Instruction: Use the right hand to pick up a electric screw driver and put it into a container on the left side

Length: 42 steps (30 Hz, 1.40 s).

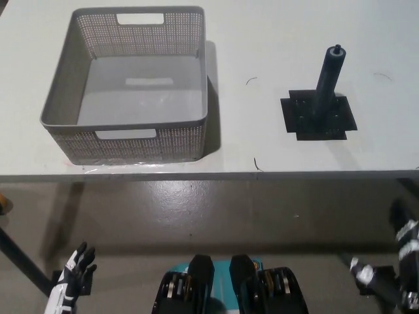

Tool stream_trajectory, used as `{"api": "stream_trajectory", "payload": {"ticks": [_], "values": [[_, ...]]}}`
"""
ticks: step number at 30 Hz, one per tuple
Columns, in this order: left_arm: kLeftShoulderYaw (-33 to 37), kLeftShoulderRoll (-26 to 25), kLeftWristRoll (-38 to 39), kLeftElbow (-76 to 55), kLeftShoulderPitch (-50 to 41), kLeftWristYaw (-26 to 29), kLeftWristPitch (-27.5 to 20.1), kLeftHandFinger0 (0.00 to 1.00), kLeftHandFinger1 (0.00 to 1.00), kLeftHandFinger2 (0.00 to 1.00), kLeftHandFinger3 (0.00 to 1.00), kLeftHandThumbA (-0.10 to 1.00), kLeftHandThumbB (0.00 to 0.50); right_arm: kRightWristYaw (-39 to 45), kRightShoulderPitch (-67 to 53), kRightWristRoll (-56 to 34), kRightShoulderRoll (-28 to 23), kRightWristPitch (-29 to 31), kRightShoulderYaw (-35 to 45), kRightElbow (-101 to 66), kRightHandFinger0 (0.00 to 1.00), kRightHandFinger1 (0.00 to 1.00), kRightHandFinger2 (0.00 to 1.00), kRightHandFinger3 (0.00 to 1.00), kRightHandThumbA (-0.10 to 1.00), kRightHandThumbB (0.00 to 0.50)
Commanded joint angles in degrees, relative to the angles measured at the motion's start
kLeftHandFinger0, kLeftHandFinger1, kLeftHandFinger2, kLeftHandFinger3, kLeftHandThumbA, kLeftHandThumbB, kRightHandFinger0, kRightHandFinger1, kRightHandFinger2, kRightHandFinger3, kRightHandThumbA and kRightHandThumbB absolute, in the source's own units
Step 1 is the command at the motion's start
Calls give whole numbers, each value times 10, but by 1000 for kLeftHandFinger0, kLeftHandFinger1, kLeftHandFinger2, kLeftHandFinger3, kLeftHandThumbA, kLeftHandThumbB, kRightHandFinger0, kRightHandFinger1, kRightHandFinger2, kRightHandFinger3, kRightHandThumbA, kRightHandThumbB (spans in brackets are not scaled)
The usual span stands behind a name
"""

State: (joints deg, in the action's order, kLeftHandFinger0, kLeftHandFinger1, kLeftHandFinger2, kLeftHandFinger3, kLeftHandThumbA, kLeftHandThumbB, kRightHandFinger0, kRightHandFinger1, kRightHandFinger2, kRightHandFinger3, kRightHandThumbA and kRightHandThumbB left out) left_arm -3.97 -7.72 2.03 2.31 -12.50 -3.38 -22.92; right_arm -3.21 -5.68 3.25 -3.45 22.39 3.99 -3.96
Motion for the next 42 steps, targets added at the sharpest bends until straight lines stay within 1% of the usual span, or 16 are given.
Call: {"api": "stream_trajectory", "payload": {"ticks": [1, 2, 3, 5, 9, 11, 16, 18, 20, 22, 23, 25, 27, 34, 39, 42], "values": [[8, -4, 4, -24, 10, -10, -31, 1000, 1000, 1000, 1000, 1000, 217, -11, 67, 27, -20, 2, 17, -34, 1000, 1000, 1000, 1000, 1000, 308], [13, -4, -1, -28, 10, -13, -29, 1000, 1000, 1000, 1000, 1000, 228, -12, 85, 33, -23, -23, 20, -39, 1000, 1000, 1000, 1000, 1000, 354], [16, -5, -3, -30, 9, -15, -28, 1000, 1000, 1000, 1000, 1000, 229, -11, 97, 35, -25, -39, 21, -41, 1000, 1000, 1000, 1000, 1000, 364], [22, -4, -8, -35, 7, -18, -27, 1000, 1000, 1000, 1000, 1000, 233, -3, 143, 22, -32, -91, 23, -40, 1000, 1000, 1000, 1000, 1000, 404], [25, -5, -11, -39, -1, -16, -27, 1000, 1000, 1000, 1000, 1000, 231, -5, 214, 12, -38, -128, 27, -2, 1000, 1000, 1000, 1000, 1000, 395], [25, -7, -12, -36, -2, -15, -31, 1000, 1000, 1000, 1000, 1000, 236, -1, 257, -12, -40, -146, 31, 30, 1000, 1000, 1000, 1000, 1000, 406], [25, -10, -9, -26, -5, -17, -37, 1000, 1000, 1000, 1000, 1000, 233, 5, 327, -17, -44, -164, 33, 110, 1000, 1000, 1000, 1000, 1000, 393], [24, -10, -9, -21, -5, -16, -38, 1000, 1000, 1000, 1000, 1000, 248, 6, 360, -17, -47, -172, 30, 154, 1000, 1000, 1000, 1000, 1000, 416], [24, -9, -7, -18, -4, -16, -39, 1000, 1000, 1000, 1000, 1000, 250, 3, 393, -20, -47, -175, 32, 204, 1000, 1000, 1000, 1000, 1000, 432], [25, -8, -7, -20, -6, -17, -39, 1000, 1000, 1000, 1000, 1000, 247, 5, 413, -32, -47, -178, 36, 237, 1000, 1000, 1000, 1000, 1000, 427], [26, -8, -8, -21, -6, -17, -39, 1000, 1000, 1000, 1000, 1000, 248, 6, 425, -38, -45, -181, 40, 257, 1000, 1000, 1000, 1000, 1000, 434], [27, -8, -6, -22, -5, -18, -40, 1000, 1000, 1000, 1000, 1000, 250, 8, 446, -47, -44, -179, 44, 294, 1000, 1000, 1000, 1000, 1000, 423], [26, -9, -2, -23, -4, -19, -40, 1000, 1000, 1000, 1000, 1000, 250, 19, 465, -68, -44, -188, 52, 327, 1000, 1000, 1000, 1000, 1000, 459], [24, -12, 9, -21, -3, -25, -40, 1000, 1000, 1000, 1000, 1000, 268, 44, 499, -109, -42, -194, 69, 394, 1000, 1000, 1000, 1000, 1000, 487], [24, -15, 12, -22, -4, -32, -40, 1000, 1000, 1000, 1000, 1000, 256, 57, 511, -128, -45, -191, 80, 434, 1000, 1000, 1000, 1000, 1000, 478], [22, -17, 15, -20, -3, -34, -40, 1000, 1000, 1000, 1000, 1000, 248, 61, 520, -135, -50, -175, 86, 470, 1000, 1000, 1000, 1000, 1000, 472]]}}
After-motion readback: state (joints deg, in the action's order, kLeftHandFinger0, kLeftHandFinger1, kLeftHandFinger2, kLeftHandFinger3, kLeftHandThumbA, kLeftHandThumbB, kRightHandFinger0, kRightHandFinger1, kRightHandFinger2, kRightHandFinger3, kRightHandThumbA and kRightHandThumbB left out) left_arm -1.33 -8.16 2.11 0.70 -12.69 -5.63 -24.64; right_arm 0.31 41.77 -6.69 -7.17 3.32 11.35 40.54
